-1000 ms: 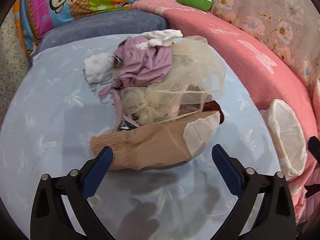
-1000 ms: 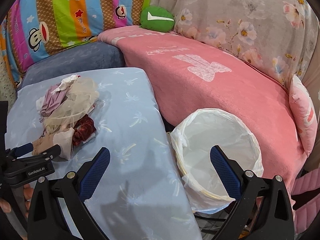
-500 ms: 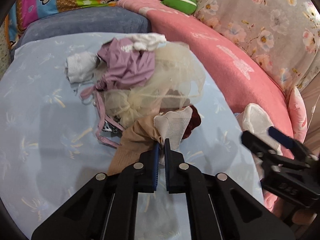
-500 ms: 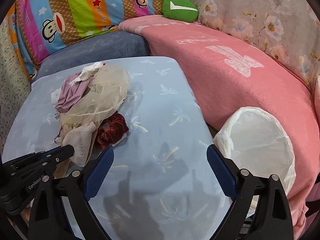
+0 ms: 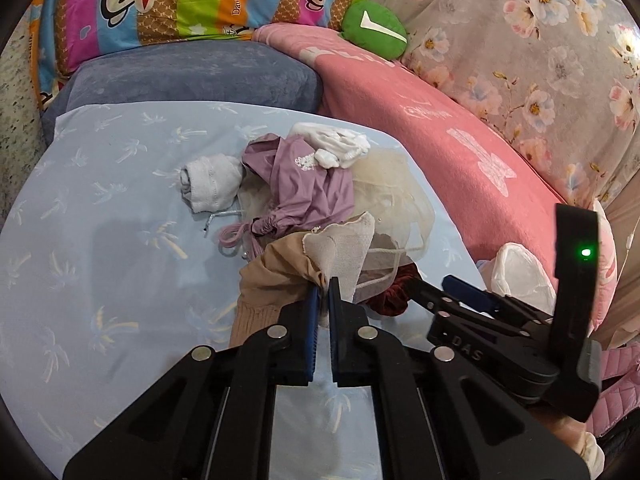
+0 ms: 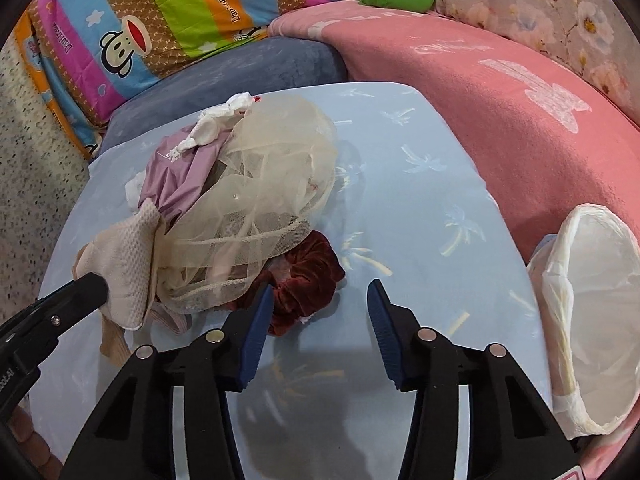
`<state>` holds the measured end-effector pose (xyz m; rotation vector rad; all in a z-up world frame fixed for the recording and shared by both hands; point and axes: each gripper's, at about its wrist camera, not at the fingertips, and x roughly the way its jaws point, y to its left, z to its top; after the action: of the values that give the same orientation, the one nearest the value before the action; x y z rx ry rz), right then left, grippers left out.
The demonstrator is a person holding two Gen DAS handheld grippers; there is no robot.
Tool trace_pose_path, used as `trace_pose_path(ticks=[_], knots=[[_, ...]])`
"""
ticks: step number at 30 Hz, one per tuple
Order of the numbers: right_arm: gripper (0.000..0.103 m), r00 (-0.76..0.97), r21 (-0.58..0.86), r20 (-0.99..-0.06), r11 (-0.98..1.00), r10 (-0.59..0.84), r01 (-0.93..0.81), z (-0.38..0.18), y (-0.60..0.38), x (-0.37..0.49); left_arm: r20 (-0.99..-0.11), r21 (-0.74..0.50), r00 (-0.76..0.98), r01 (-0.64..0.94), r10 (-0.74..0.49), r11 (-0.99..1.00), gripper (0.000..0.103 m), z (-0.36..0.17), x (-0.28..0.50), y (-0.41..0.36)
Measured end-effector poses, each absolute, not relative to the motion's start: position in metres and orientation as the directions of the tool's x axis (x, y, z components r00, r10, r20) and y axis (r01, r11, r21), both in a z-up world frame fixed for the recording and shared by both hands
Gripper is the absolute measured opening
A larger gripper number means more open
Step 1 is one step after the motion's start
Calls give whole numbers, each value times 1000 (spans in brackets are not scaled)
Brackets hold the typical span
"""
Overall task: Collect trash
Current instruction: 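Grasp the beige stocking with the left tool while the right tool grasps the red scrunchie, then carry the red scrunchie over the white bin with the right tool while the left tool lifts the stocking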
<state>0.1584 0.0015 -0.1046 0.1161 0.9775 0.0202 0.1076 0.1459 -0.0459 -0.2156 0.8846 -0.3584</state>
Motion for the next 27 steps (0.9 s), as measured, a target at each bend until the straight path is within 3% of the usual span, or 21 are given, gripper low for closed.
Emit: trace_pose_path(ticks=[5, 8, 27], knots=[[16, 527, 155, -841, 988, 119, 24, -121, 4, 164, -714, -336, 576, 219, -399, 916, 5, -45, 110, 148], [7, 537, 156, -835, 988, 122, 17, -121, 4, 158, -713, -331, 578, 224, -398, 917, 5, -44, 109, 147], [4, 670, 188, -741, 972, 47, 140, -56, -82, 65, -711, -297, 548, 336, -441, 894, 5, -27, 81, 79]])
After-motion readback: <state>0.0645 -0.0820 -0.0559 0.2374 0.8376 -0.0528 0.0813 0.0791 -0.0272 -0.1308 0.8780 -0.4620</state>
